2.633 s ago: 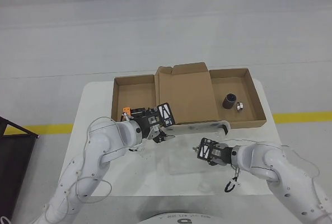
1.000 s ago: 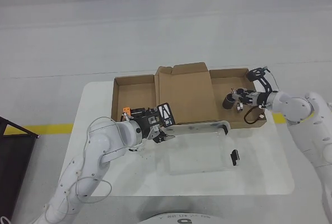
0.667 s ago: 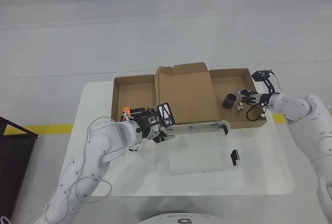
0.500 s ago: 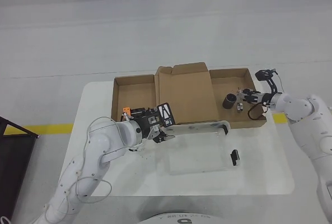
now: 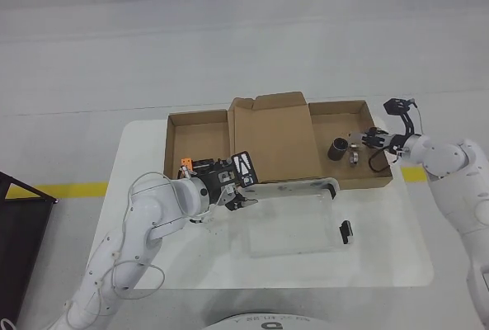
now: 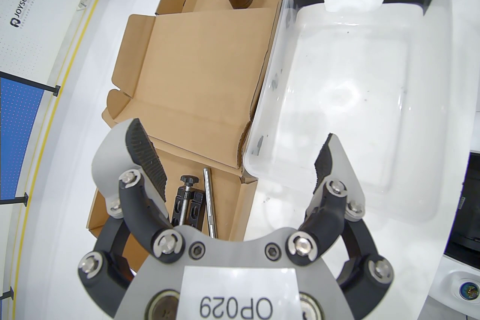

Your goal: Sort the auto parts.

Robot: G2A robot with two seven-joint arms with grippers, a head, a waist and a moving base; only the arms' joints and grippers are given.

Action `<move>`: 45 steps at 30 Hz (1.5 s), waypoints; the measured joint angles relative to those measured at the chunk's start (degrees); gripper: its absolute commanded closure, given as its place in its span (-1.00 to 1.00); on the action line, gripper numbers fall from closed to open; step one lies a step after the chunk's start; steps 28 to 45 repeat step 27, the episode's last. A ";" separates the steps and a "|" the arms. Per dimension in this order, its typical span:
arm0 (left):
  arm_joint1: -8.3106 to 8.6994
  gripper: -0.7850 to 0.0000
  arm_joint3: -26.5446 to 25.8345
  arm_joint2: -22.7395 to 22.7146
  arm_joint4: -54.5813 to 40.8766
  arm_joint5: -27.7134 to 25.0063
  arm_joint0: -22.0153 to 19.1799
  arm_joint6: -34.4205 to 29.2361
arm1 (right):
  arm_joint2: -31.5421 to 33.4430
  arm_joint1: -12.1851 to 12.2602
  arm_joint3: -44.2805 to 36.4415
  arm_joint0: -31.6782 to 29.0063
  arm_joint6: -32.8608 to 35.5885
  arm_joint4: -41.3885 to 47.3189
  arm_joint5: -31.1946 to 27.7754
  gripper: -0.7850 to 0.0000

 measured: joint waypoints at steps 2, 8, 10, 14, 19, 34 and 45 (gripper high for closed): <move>0.00 -1.00 0.00 0.00 0.00 0.00 0.00 0.00 | 1.02 0.29 -0.89 -0.76 -0.44 0.42 -0.98 -1.00; 0.00 -1.00 0.00 0.00 0.00 0.00 0.00 0.00 | 2.19 0.63 -1.61 -1.53 -0.49 1.01 -2.16 -1.00; 0.00 -1.00 0.00 0.00 0.00 0.00 0.00 0.00 | 2.18 0.63 -1.61 -1.53 -0.48 1.01 -2.15 -1.00; 0.00 -1.00 0.00 0.00 0.00 0.00 0.00 0.00 | 2.18 0.63 -1.61 -1.53 -0.48 1.00 -2.15 -1.00; 0.00 -1.00 0.00 0.00 0.00 0.00 0.00 0.00 | 2.18 0.63 -1.61 -1.53 -0.48 1.00 -2.15 -1.00; 0.00 -1.00 0.00 0.00 0.00 0.00 0.00 0.00 | 2.18 0.63 -1.61 -1.53 -0.48 1.00 -2.15 -1.00; 0.00 -1.00 0.00 0.00 0.00 0.00 0.00 0.00 | 2.18 0.63 -1.61 -1.53 -0.48 1.00 -2.15 -1.00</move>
